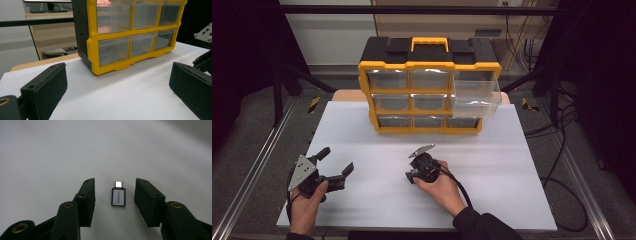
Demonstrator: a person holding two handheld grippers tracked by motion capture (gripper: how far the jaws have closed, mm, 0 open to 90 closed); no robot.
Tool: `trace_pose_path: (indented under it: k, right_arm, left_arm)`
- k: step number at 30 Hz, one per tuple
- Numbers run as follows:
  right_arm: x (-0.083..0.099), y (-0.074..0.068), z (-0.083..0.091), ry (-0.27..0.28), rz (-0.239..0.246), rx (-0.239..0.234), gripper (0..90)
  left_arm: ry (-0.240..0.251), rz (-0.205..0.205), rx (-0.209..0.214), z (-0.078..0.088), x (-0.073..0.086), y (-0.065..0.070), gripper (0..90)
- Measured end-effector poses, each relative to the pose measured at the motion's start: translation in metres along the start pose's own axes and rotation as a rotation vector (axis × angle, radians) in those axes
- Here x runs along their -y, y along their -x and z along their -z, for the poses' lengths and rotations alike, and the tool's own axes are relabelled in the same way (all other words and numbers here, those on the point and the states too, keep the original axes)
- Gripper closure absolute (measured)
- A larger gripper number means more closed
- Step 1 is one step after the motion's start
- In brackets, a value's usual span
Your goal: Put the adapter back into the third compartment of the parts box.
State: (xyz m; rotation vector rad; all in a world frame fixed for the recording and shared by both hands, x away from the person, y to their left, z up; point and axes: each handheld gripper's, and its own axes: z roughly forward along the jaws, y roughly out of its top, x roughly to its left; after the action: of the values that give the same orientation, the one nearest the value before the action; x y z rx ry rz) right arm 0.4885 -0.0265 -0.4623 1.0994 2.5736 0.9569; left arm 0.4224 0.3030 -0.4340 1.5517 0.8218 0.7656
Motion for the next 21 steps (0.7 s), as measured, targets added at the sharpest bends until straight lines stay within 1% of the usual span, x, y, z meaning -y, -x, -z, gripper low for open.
trace_pose_path:
  k: [3, 4, 5, 6, 7, 11, 12, 13, 14, 15, 17, 21]
  right_arm:
    - [0.0008, -0.0003, -0.0002, 0.0, -0.003, -0.008, 58.9]
    - [0.0014, 0.0003, -0.0007, 0.006, 0.004, -0.006, 59.5]
    - [0.0022, 0.0001, -0.0007, -0.001, -0.007, 0.005, 59.8]
    - [0.0031, 0.001, -0.0011, 0.001, 0.0, 0.005, 60.4]
    - [0.0037, 0.0008, -0.001, -0.006, -0.007, 0.009, 60.9]
    - [0.005, 0.0022, -0.0023, 0.001, -0.001, 0.009, 63.4]
    - [0.0051, 0.002, -0.0026, 0.002, -0.003, 0.006, 63.6]
    - [0.0051, 0.0024, -0.0034, 0.012, -0.005, -0.013, 63.7]
    - [0.0051, 0.0024, -0.0034, 0.012, -0.005, -0.013, 63.7]
    - [0.0052, 0.0024, -0.0037, 0.018, -0.01, -0.025, 64.3]
    - [0.0056, 0.0022, -0.0048, 0.017, -0.012, -0.014, 66.6]
    - [0.0065, 0.0035, -0.0048, 0.021, -0.001, -0.005, 70.0]
  left_arm:
    - [0.001, 0.0, 0.0, 0.0001, -0.0002, 0.0001, 1.4]
    - [0.001, 0.0, 0.001, 0.0, -0.0002, 0.0002, 1.4]
    - [0.0, -0.001, 0.001, -0.0001, -0.0003, 0.0003, 1.4]
    - [0.0, -0.002, 0.001, -0.0002, -0.0004, 0.0004, 1.4]
    - [0.001, -0.002, 0.001, -0.0002, -0.0005, 0.0006, 1.4]
    - [-0.001, -0.002, 0.001, -0.0002, -0.0003, 0.0004, 1.4]
    - [-0.001, -0.002, 0.001, -0.0002, -0.0002, 0.0005, 1.4]
    - [-0.002, -0.002, 0.002, -0.0004, -0.0001, 0.0006, 1.4]
    - [-0.003, -0.002, 0.003, -0.0005, 0.0, 0.0007, 1.4]
    - [-0.002, -0.001, 0.004, -0.0007, 0.0001, 0.0008, 1.4]
    - [-0.001, 0.001, 0.003, -0.0008, 0.0001, 0.0006, 1.4]
    - [0.001, 0.006, 0.003, -0.0004, 0.0001, 0.0001, 1.4]
